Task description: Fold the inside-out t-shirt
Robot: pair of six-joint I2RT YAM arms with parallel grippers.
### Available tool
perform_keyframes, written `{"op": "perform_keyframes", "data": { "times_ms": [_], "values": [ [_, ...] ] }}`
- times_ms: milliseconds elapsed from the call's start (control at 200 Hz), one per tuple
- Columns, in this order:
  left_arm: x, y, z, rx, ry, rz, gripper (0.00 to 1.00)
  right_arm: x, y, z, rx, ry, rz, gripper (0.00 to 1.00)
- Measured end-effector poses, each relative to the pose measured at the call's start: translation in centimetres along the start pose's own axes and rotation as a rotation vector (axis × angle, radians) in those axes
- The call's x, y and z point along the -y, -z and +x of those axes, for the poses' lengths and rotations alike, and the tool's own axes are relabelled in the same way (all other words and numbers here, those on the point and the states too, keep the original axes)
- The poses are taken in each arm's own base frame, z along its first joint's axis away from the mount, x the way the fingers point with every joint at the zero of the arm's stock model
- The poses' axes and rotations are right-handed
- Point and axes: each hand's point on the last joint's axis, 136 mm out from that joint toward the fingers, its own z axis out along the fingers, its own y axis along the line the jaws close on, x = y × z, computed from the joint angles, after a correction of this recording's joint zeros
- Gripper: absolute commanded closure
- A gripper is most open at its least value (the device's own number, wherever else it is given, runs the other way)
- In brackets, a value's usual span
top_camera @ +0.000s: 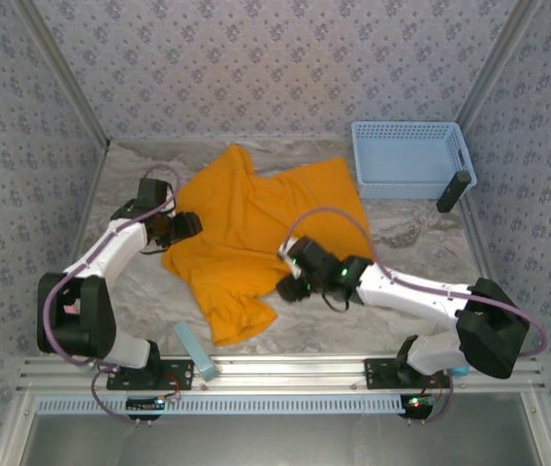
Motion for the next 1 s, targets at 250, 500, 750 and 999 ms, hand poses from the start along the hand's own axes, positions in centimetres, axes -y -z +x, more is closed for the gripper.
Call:
{"op": "perform_keyframes", "data": {
  "times_ms": [250, 500, 750, 999],
  "values": [
    [3.0, -3.9, -6.3, 0.059, -0.038, 0.016, 0.41, 13.6, -1.1, -3.9, 0.078, -0.431, 0.311, 0.49],
    [-1.6, -11.8, -3.5, -0.085, -0.008, -0.155, 0.49, 15.2, -4.1, 4.4, -0.112, -0.582, 0.386, 0.56],
    [-6.5, -7.6, 1.2, -0.088, 0.092, -0.251, 0.51, 13.2, -1.6, 10.3, -0.159, -0.689, 0.417, 0.56],
    [-6.2, -4.5, 3.2, -0.112, 0.128, -0.217, 0.46, 11.4, 1.1, 10.2, -0.103, -0.739, 0.347, 0.50]
  ]
}}
